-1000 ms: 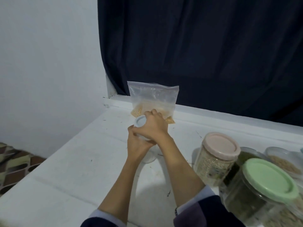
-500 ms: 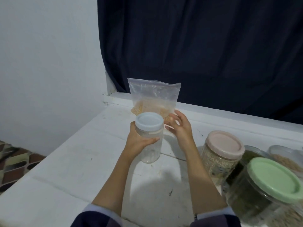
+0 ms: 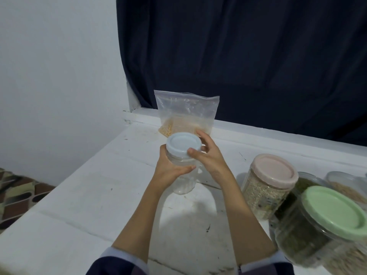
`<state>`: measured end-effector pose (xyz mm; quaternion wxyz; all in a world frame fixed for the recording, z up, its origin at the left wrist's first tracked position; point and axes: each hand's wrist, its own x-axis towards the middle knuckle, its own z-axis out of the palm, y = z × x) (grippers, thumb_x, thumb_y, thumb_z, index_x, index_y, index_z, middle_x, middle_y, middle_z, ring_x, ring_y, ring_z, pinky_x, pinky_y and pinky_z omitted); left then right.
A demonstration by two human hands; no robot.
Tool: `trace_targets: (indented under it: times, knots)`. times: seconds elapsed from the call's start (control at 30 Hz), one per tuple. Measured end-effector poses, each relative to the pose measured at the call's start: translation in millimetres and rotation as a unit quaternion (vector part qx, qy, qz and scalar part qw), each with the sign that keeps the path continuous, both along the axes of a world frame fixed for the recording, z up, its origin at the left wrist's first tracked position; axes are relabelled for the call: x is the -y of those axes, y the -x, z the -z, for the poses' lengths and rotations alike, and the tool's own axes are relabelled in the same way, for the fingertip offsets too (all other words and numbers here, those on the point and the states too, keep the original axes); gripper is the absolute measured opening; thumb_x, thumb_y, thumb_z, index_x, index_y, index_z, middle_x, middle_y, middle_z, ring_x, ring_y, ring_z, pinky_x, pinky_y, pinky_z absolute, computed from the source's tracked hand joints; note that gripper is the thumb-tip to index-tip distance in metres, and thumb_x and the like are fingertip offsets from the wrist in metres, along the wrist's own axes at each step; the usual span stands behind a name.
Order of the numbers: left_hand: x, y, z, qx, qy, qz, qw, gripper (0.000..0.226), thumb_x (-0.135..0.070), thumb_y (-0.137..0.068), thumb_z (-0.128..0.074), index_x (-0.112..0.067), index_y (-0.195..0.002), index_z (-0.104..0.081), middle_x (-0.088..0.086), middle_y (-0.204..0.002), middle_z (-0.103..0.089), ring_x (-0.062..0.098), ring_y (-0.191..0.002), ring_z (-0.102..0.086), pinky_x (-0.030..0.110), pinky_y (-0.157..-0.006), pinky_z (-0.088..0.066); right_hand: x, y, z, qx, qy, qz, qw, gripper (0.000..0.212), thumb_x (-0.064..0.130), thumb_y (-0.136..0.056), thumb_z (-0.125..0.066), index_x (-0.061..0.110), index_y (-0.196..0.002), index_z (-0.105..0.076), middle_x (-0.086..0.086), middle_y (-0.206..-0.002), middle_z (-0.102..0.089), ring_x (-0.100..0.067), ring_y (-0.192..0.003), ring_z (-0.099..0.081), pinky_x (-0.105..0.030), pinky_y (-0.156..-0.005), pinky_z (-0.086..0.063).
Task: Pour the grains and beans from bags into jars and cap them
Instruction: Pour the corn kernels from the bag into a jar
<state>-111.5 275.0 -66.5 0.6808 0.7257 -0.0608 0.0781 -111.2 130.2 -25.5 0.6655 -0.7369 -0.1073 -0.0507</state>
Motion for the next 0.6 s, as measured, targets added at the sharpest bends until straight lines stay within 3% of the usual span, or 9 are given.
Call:
trace_targets:
  times: [0.1, 0.17, 0.27, 0.33, 0.4, 0.47, 0.53, 0.6]
  knots:
    - [-1.6, 0.8, -0.6, 0.007, -0.011, 0.005, 1.0, 0.095, -0.028, -0.048, -0.087, -0.022, -0.126, -0.033, -0.006, -0.122, -0.049, 0.007, -0.113, -0.053, 0.022, -0.089, -0.048, 5.0, -2.7, 1.1, 0.001, -0.078, 0.09, 0.993, 0.041, 0.019, -0.095, -0.056, 0.005, -0.133, -0.049, -0.012, -0.119, -0.061, -0.02, -0.095, -0.065, -0.029, -0.089, -0.055]
    - [-0.3, 1.9, -1.1, 0.01, -0.014, 0.008, 1.0, 0.095, -0.027, -0.048, -0.086, -0.023, -0.125, -0.032, -0.006, -0.122, -0.048, 0.006, -0.113, -0.052, 0.019, -0.087, -0.047, 5.0, -3.1, -1.8, 0.015, -0.077, 0.117, 0.99, 0.033, 0.021, -0.1, -0.047, 0.003, -0.127, -0.051, -0.019, -0.121, -0.061, -0.021, -0.089, -0.066, -0.027, -0.083, -0.056]
    - [0.8, 3.3, -2.7, 0.006, -0.017, 0.011, 1.0, 0.095, -0.027, -0.049, -0.086, -0.023, -0.126, -0.031, -0.006, -0.122, -0.049, 0.006, -0.111, -0.053, 0.021, -0.088, -0.048, -4.9, -0.8, -19.7, 0.071, 0.026, 0.136, 0.988, 0.036, 0.029, -0.098, -0.051, 0.01, -0.129, -0.052, -0.005, -0.127, -0.057, -0.016, -0.107, -0.058, -0.034, -0.097, -0.049]
    - [-0.1, 3.4, -2.9, 0.003, -0.021, 0.014, 1.0, 0.096, -0.027, -0.049, -0.087, -0.022, -0.127, -0.031, -0.004, -0.121, -0.05, 0.007, -0.109, -0.055, 0.022, -0.086, -0.049, -13.3, -0.4, -36.5, 0.102, 0.153, 0.1, 0.978, 0.052, 0.041, -0.091, -0.059, 0.018, -0.136, -0.047, 0.001, -0.138, -0.047, -0.016, -0.123, -0.047, -0.038, -0.106, -0.041]
    - [-0.5, 3.1, -3.4, 0.002, -0.024, 0.016, 1.0, 0.093, -0.026, -0.051, -0.086, -0.018, -0.126, -0.032, -0.001, -0.12, -0.052, 0.007, -0.106, -0.058, 0.02, -0.079, -0.05, -22.6, 1.2, -50.4, 0.104, 0.337, 0.029, 0.935, 0.071, 0.055, -0.082, -0.064, 0.028, -0.142, -0.039, 0.004, -0.148, -0.036, -0.019, -0.132, -0.035, -0.04, -0.107, -0.035]
    - [0.1, 3.3, -4.7, -0.004, -0.027, 0.016, 0.999, 0.089, -0.023, -0.055, -0.084, -0.016, -0.126, -0.032, 0.002, -0.119, -0.051, 0.007, -0.103, -0.059, 0.02, -0.075, -0.05, -30.9, 1.4, -56.5, 0.113, 0.49, -0.015, 0.864, 0.076, 0.059, -0.079, -0.065, 0.035, -0.145, -0.034, 0.004, -0.149, -0.033, -0.023, -0.134, -0.031, -0.039, -0.103, -0.032]
    - [-0.4, 3.3, -4.8, -0.004, -0.032, 0.019, 0.999, 0.086, -0.018, -0.06, -0.086, -0.017, -0.126, -0.031, 0.002, -0.119, -0.05, 0.006, -0.102, -0.059, 0.021, -0.075, -0.051, -35.2, -1.1, -57.4, 0.109, 0.529, -0.031, 0.841, 0.071, 0.052, -0.08, -0.067, 0.037, -0.143, -0.038, 0.002, -0.143, -0.038, -0.024, -0.129, -0.034, -0.035, -0.092, -0.032]
    - [-2.0, 2.9, -3.3, 0.001, -0.03, 0.021, 0.999, 0.087, -0.016, -0.06, -0.088, -0.017, -0.126, -0.032, 0.0, -0.119, -0.052, 0.005, -0.103, -0.059, 0.019, -0.077, -0.05, -33.5, -2.3, -62.8, 0.1, 0.444, -0.043, 0.889, 0.065, 0.042, -0.08, -0.072, 0.033, -0.139, -0.046, 0.001, -0.138, -0.043, -0.021, -0.128, -0.039, -0.034, -0.096, -0.036]
